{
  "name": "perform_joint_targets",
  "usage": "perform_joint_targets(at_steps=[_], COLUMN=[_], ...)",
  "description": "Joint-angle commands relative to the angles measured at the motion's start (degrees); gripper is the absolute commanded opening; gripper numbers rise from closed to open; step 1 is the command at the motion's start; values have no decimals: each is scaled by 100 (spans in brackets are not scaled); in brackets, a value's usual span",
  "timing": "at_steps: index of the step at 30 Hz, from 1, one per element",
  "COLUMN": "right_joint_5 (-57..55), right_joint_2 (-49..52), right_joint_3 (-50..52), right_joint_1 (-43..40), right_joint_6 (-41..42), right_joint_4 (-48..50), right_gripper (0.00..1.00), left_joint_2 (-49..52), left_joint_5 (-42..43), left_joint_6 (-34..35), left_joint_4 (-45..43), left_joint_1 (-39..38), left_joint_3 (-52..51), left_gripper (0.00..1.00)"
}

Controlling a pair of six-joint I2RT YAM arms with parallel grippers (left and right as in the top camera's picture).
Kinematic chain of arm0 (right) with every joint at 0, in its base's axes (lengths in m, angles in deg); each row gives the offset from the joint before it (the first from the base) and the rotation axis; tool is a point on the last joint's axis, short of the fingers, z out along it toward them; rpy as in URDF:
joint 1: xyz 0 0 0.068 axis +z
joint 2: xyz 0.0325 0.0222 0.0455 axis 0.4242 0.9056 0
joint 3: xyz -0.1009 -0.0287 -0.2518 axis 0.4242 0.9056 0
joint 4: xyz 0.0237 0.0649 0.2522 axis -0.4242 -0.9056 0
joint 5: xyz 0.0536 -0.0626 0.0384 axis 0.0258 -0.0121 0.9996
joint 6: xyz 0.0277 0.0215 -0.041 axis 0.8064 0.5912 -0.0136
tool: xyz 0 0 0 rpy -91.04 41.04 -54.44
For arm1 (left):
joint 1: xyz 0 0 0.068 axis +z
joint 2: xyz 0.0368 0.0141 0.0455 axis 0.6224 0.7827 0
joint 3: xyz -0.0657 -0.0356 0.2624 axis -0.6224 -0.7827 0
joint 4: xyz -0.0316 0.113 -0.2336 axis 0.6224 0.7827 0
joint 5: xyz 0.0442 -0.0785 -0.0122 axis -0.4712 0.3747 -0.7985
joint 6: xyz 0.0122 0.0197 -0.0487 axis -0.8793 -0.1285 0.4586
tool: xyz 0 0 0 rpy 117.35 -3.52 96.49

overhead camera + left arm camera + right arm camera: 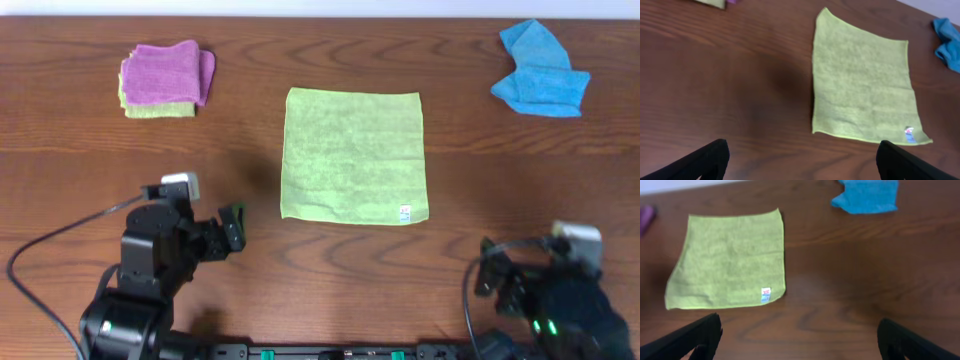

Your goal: Fold the cloth

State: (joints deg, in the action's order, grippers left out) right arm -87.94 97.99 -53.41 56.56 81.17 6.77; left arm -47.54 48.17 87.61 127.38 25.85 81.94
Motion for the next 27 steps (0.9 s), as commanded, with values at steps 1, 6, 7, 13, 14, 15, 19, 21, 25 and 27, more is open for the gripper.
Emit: perform_joint_targets(at_steps=[1, 6, 7, 13, 14, 15, 19, 21, 25, 27], right_joint_5=[-282, -229, -184, -420, -577, -715, -1541, -1847, -2271, -2225], right_joint_2=[-560, -1067, -1080, -1071, -1071, -1069, -964, -828, -396, -74], right_joint_3=[275, 566, 678, 1853, 1945, 2020, 2601, 2868, 3237, 3305], right_joint_1=[205, 105, 70, -26, -26, -26, -26, -28, -63, -210], right_joint_6=[745, 1161, 1198, 1176, 1060, 907, 485, 221, -455, -966], right_joint_4=[4, 173, 256, 1226, 1412, 1582, 2470, 2872, 4041, 4734], right_gripper=[99, 99, 99, 99, 99, 99, 99, 99, 99, 99], left_joint_2=[-146, -229, -271, -629, -610, -579, -57, 380, 1493, 2103], left_joint_5=[-280, -494, -730, -2253, -2540, -2736, -2898, -3036, -3171, -3110], left_joint_6=[107, 199, 299, 479, 476, 463, 151, 142, -315, -420], left_joint_4=[105, -68, -81, -225, -315, -433, -1869, -2610, -4019, -4690], left_joint_1=[-129, -761, -918, -2070, -2205, -2286, -2380, -2354, -2153, -1971], left_joint_3=[-120, -483, -487, -487, -496, -525, -1049, -1235, -1257, -1193], left_gripper=[95, 95, 95, 95, 95, 95, 95, 95, 95, 95])
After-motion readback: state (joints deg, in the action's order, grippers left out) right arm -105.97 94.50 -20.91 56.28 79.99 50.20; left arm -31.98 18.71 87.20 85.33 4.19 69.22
